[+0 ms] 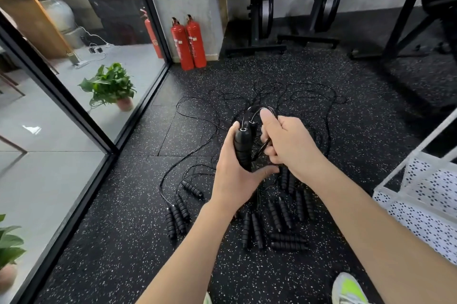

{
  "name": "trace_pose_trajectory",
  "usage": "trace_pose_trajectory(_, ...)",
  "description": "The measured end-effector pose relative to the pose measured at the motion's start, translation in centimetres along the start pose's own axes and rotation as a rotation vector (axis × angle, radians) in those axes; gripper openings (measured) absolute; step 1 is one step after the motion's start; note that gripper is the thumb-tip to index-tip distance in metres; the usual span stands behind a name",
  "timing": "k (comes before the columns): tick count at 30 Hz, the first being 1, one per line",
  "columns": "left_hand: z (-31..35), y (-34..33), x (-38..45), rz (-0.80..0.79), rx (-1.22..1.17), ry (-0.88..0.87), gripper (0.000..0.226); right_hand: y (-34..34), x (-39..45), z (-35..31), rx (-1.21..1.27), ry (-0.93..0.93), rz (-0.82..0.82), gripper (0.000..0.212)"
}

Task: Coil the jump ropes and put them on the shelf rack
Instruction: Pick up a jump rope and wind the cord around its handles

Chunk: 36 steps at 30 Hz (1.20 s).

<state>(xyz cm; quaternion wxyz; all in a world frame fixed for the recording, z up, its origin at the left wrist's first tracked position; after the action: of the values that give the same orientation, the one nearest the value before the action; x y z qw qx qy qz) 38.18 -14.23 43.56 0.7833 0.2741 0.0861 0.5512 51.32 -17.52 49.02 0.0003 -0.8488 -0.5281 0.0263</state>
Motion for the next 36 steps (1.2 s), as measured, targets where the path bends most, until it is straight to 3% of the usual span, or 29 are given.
trace_pose_trajectory(3,-0.1,0.1,0.3,0.161,-0.014,0.036,0.089,-0.8,-0.3,-1.0,0.074,0.036,-0.092,0.046)
trace_pose_trajectory(7,0.0,1.1,0.8,0.25,-0.055,0.122,0.082,0.2,-0.4,0.2,0.201,0.116,-0.099,0.054)
trace_pose_trajectory(8,0.1,1.5,0.9,0.265,-0.082,0.15,0.08,0.6,-0.3,1.5,0.199,0.107,-0.073,0.043)
trace_pose_trajectory(10,0.1,2.3,1.0,0.302,-0.122,0.176,0.077,1.1,-0.2,4.3,-0.042,0.096,-0.047,0.02)
trace_pose_trajectory(12,0.6,2.9,0.8,0.336,-0.141,0.163,0.073,-0.1,-0.4,6.9,-0.38,0.069,-0.146,0.052)
trace_pose_trajectory(13,1.0,3.3,0.6,0.35,-0.153,0.149,0.071,-1.1,-0.4,7.9,-0.466,0.048,-0.203,0.07)
trace_pose_trajectory(15,2.0,3.8,0.1,0.363,-0.203,0.104,0.068,-3.2,0.3,9.2,-0.487,0.015,-0.251,0.082)
trace_pose_trajectory(18,3.4,4.5,-0.8,0.341,-0.232,0.024,0.065,-5.0,2.2,9.5,-0.414,0.004,-0.182,0.05)
trace_pose_trajectory(21,3.9,5.4,-1.4,0.33,-0.142,-0.002,0.072,-5.6,3.4,8.8,-0.556,0.103,-0.116,0.014)
trace_pose_trajectory(25,3.1,6.7,-0.1,0.276,0.107,-0.011,0.086,-3.7,3.4,7.1,-0.671,0.195,0.025,0.011)
trace_pose_trajectory(28,1.4,6.8,0.6,0.23,0.206,0.106,0.088,-2.5,2.6,5.2,-0.707,0.338,0.082,0.007)
trace_pose_trajectory(30,0.8,6.6,0.5,0.211,0.176,0.191,0.074,-3.0,1.8,4.1,-0.751,0.426,0.043,0.004)
trace_pose_trajectory(33,0.2,6.6,0.6,0.149,0.064,0.273,0.024,-3.8,0.4,3.1,-0.69,0.506,0.001,0.023)
trace_pose_trajectory(36,-0.5,6.7,0.6,0.038,-0.221,0.36,0.024,-4.1,-0.8,1.8,-0.634,0.617,-0.009,0.021)
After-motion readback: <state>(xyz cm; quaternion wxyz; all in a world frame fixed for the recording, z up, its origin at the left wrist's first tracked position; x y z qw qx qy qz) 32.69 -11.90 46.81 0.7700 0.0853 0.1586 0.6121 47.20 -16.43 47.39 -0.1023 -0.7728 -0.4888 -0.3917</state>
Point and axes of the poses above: each hand's wrist, its own x-axis towards the middle knuckle, its own y-axis out of the back of the hand, z = x × y, the point moved 5 cm from there along x, towards the middle knuckle, and after that the axes turned 5 degrees about x, right-handed, at the moved point
